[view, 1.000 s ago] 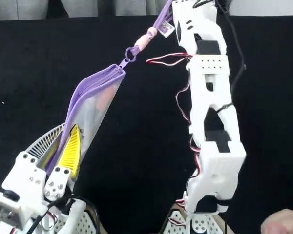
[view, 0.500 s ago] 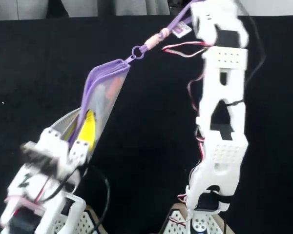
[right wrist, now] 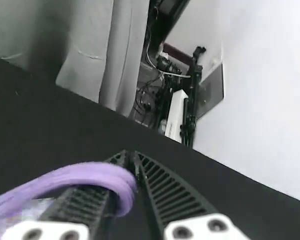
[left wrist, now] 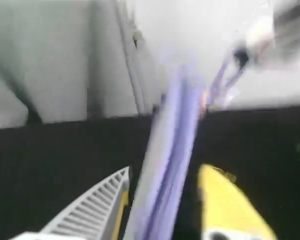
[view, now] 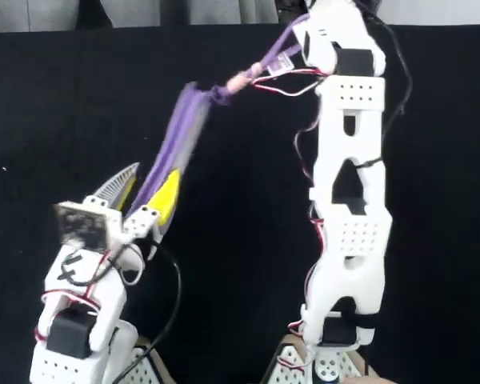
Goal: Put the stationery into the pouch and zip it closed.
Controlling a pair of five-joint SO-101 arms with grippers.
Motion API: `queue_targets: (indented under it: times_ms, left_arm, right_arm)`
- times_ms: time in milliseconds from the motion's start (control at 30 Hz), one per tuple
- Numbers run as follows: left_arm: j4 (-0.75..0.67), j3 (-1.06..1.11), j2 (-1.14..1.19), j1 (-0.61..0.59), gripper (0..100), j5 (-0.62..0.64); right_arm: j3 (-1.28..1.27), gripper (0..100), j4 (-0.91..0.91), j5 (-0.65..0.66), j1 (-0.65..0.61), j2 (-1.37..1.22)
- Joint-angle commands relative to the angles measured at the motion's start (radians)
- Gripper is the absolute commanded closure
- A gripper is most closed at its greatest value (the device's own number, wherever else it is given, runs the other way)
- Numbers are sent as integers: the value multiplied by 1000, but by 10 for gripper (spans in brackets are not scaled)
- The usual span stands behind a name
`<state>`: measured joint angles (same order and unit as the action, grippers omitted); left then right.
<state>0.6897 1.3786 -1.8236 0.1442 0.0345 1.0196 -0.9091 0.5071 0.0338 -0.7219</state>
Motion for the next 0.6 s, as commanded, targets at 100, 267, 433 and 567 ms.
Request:
queue_targets:
  times_ms: [100,267,433,567]
  left_arm:
    - [37,-168,0,-101,688,104]
    - [143,-291,0,-174,690,107]
    - [160,-252,0,-185,690,107]
    - [160,-242,-2,-186,690,107]
  right_arm:
    - [113,984,2,5,-21,-53]
    - [137,982,29,6,-43,-142]
    - [140,881,110,3,-57,-266]
    - [142,747,104,9,-48,-266]
